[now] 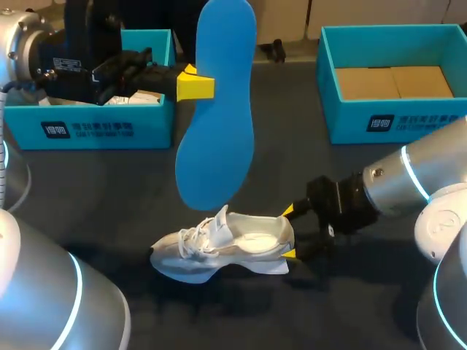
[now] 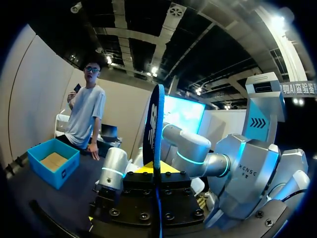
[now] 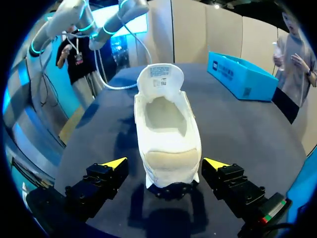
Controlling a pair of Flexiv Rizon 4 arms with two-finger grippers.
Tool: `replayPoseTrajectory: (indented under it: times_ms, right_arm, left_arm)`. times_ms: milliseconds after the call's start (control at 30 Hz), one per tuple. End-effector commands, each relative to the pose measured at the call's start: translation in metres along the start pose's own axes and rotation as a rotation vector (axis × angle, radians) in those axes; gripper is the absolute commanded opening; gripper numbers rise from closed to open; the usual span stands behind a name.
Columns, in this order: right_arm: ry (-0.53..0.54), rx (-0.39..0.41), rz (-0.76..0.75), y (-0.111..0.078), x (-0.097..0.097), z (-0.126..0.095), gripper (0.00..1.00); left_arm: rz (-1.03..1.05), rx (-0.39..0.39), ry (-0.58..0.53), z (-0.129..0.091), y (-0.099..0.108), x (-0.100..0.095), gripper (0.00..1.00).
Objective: Take the shoe out of the shoebox, open the shoe tongue, remove and reinsert the insole, then place the shoe into the shoebox
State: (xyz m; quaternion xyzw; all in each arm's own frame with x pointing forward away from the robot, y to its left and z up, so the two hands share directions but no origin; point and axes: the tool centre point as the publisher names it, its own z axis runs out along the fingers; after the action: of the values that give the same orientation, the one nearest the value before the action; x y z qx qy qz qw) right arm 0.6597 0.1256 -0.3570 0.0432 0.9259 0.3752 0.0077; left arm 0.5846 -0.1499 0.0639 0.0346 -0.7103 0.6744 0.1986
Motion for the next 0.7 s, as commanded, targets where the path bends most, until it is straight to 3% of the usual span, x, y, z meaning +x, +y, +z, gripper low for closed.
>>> replayPoseTrajectory:
  times_ms: [33,267,700]
  right_arm:
    - [-0.041,0.367,-0.015,0.011,0.005,-0.005,1.0]
    - [-0.029,0.465,-0.026,0.016,0.001,-0.003,1.0]
    - [-0.01,0.558,-0.018,0.022,-0.002,-0.001,1.0]
  left_arm:
    - [0.0,-0.004,0.004,0.001,-0.002,-0.002,0.0]
    - [0.0,-0.004,0.004,0.001,-0.002,-0.002,0.0]
    - [0.0,-0.004,0.004,0.001,-0.002,-0.002,0.0]
